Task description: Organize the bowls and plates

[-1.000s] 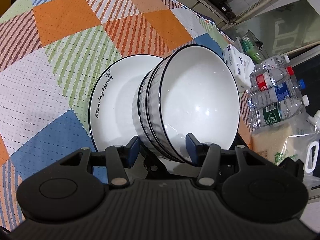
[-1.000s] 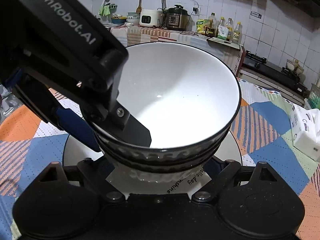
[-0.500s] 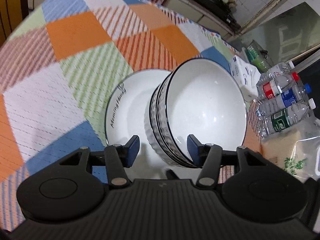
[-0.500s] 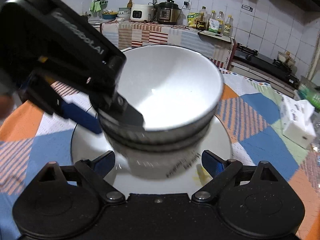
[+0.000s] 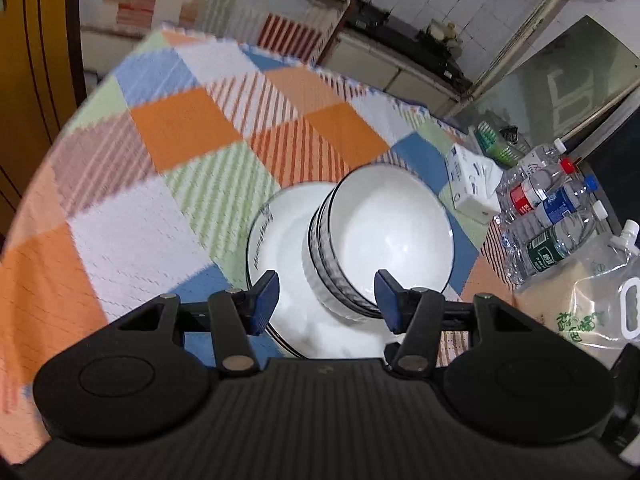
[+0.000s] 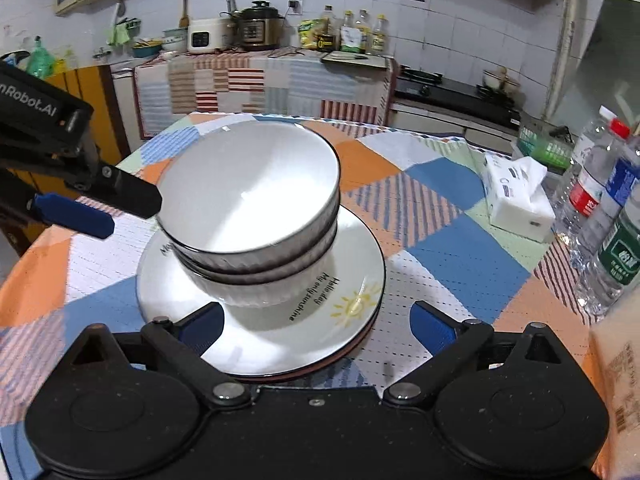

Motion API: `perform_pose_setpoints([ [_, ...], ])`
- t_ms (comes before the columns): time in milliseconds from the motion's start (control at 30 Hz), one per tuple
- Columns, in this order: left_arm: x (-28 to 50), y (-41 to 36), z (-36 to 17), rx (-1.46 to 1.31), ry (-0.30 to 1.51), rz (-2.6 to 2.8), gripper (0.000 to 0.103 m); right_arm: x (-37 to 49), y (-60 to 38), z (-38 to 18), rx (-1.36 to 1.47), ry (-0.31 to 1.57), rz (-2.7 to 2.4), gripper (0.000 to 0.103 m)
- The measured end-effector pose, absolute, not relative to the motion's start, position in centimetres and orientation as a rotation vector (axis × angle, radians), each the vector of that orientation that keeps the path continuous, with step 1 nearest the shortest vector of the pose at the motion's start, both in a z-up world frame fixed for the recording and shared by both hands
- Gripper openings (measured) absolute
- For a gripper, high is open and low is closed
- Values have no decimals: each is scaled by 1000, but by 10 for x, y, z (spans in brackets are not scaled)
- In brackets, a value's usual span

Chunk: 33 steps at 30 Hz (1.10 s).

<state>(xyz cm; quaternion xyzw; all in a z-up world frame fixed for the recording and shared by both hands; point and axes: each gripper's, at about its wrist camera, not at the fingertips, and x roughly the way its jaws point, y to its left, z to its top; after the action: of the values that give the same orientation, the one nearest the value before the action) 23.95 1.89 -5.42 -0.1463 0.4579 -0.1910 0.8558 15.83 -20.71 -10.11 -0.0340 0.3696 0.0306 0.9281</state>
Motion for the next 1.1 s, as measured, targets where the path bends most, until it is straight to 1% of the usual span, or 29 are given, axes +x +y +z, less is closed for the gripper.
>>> perform_pose_setpoints([
  [100, 225, 19, -37, -275, 929, -392, 52, 150, -203, -83, -102, 716, 71, 101],
  [300, 191, 22, -12, -209, 885, -363, 52, 131, -208, -53, -64, 690, 28, 101],
  [400, 176, 23, -4, -172, 876, -351, 53, 122, -213, -44, -82, 702, -6, 101],
  [533, 157, 24, 5, -126, 859, -327, 54, 110, -221, -29, -37, 727, -28, 101],
  [667, 138, 19, 11, -56, 844, -289, 58, 98, -222, -19, -17, 725, -35, 100],
  [867, 117, 13, 12, -21, 864, -283, 60, 78, -213, -10, -92, 758, -36, 100],
  [1100, 103, 10, 9, 20, 851, -244, 62, 60, -220, -1, -42, 756, -49, 101],
])
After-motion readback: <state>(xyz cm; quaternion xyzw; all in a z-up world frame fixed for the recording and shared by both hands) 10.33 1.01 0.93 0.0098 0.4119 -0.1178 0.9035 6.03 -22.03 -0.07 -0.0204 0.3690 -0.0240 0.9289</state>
